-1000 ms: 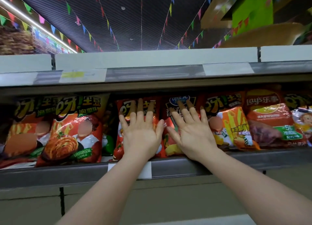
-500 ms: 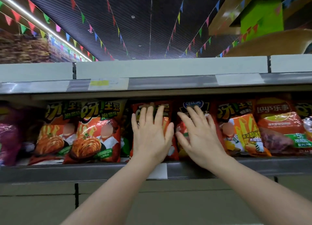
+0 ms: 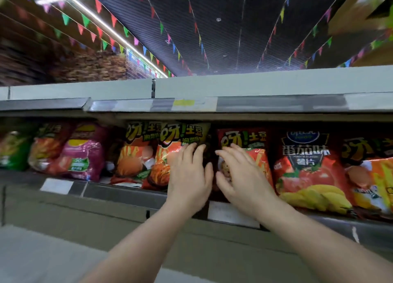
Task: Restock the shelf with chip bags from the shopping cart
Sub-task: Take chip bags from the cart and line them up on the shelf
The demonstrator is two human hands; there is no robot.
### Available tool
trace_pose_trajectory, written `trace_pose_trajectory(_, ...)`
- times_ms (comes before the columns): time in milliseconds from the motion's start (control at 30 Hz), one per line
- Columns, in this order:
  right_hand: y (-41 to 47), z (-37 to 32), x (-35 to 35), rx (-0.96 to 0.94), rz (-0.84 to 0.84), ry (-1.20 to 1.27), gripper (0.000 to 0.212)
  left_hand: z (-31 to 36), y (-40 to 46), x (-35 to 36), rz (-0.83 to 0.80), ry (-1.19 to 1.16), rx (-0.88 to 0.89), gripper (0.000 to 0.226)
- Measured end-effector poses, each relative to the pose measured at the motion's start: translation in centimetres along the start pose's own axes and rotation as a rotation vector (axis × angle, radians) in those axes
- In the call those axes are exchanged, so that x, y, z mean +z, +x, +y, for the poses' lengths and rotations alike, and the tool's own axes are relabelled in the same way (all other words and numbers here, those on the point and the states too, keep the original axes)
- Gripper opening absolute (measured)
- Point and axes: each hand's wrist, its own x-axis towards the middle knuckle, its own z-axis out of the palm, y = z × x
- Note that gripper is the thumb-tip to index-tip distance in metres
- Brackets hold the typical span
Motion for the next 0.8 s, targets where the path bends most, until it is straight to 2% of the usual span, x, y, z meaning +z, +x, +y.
trace_pose_trajectory(133,2.0,-2.2,0.8,0.077,-0.037,0.193,0.051,-2.3,0.4,-1.6,0.006,0.03,-0.148,0.055)
trace_pose_trajectory(233,3.0,-3.4,1.9,0.227,-0.044,0.376,0.052,-4.7,0.5,-2.4,0.036,-0.02,-0.262,0.049)
trace_pose_trajectory(400,4.8,-4.7,3.9,0.456,-0.076,0.489,0.062,-9.1,2.1,-3.9,0.043,-0.184,-0.534,0.057)
trace_pose_trajectory(500,6.1,-5.2,4.9,0.59,-0.023,0.521,0.064,-12.6,4.9,-5.1,0.008,-0.289,-0.665,0.064)
trace_pose_trajectory(633,8.6,-6.1,6.1,0.817,0.087,0.516,0.068,-17.3,9.0,-4.8,-0.095,-0.46,-0.748,0.067)
trace_pose_trajectory(800,10.3,-6.2,7.0,1.01,0.166,0.508,0.069,-20.7,10.7,-2.8,-0.242,-0.724,-0.724,0.073)
